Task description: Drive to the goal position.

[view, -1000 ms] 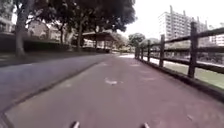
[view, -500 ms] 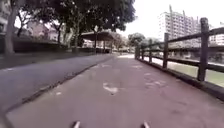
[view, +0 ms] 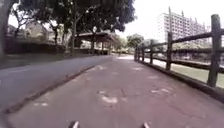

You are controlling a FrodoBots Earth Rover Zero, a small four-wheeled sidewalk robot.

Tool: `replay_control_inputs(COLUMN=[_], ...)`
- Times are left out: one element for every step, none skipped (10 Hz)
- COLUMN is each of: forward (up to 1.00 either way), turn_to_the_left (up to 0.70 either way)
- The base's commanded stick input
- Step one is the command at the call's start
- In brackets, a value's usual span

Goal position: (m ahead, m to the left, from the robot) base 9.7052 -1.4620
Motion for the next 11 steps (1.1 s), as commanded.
replay_control_inputs(forward=[0.70, 0.70, 0.70, 0.70, 0.70, 0.70, 0.70, 0.70, 0.70, 0.70, 0.70], turn_to_the_left=[0.00, 0.00, 0.00, 0.00, 0.00, 0.00, 0.00, 0.00, -0.02, -0.23, -0.34])
